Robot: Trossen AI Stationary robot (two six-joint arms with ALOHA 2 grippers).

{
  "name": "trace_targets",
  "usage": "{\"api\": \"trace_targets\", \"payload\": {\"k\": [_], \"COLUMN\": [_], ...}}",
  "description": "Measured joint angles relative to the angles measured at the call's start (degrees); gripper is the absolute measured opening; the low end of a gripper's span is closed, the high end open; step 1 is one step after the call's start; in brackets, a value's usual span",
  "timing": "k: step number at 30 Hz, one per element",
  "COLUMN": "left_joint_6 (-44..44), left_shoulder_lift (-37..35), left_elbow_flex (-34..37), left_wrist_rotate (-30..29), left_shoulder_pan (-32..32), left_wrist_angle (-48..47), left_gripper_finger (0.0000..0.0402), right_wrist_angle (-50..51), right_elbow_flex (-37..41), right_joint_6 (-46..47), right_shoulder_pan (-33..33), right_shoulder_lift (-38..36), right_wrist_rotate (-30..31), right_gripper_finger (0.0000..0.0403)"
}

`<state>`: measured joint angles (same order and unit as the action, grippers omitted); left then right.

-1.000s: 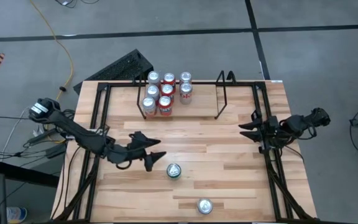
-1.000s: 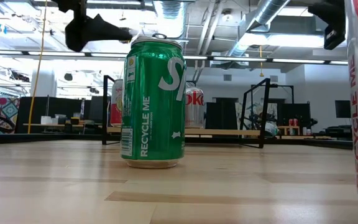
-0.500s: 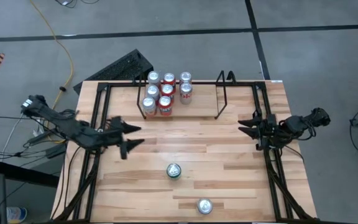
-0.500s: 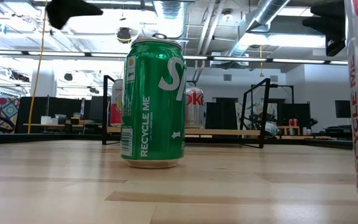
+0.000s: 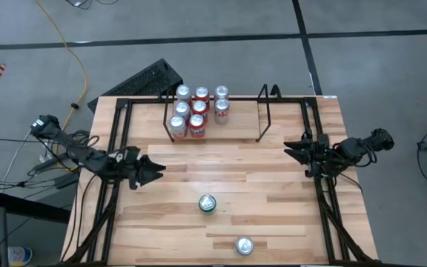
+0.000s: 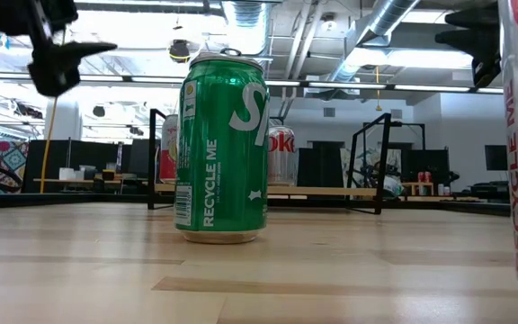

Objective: Place canned beverage on shelf
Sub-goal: Put the silver soda can on the shelf aligned with the other silver soda cans

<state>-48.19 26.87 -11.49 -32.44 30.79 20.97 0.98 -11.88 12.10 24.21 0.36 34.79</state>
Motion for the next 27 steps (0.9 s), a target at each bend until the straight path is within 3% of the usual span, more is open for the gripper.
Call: {"api": "trace_targets", "payload": {"k": [5, 13, 17, 22, 27], "left_joint_6": [-2.11, -2.28, -6.82, -16.72, -3.83], "left_shoulder_lift": [0.94, 4.33, 5.40, 5.37, 5.35], "left_elbow_flex": [4.72, 5.11, 5.11, 5.11, 5.07], "left_wrist_rotate": [0.39, 2.13, 2.03, -4.52, -3.50], "left_shoulder_pan": [0.00, 0.00, -0.01, -0.13, -0.04], "left_wrist_angle": [12.26, 11.94, 11.96, 14.34, 20.77], "left_gripper_finger": [0.0285, 0.0285, 0.0285, 0.0285, 0.0285], "right_wrist_angle": [0.38, 5.01, 3.78, -4.58, -12.08], "right_elbow_flex": [0.00, 0.00, 0.00, 0.00, 0.00], "right_joint_6": [-0.53, -0.53, -0.54, -0.09, -1.68], "right_shoulder_pan": [0.00, 0.00, 0.00, 0.00, 0.01], "right_shoulder_lift": [0.00, 0.00, 0.00, 0.00, -0.15], "right_wrist_rotate": [-0.04, -0.02, -0.13, -0.17, -2.60], "right_gripper_finger": [0.0111, 0.0111, 0.0111, 0.0111, 0.0111]}}
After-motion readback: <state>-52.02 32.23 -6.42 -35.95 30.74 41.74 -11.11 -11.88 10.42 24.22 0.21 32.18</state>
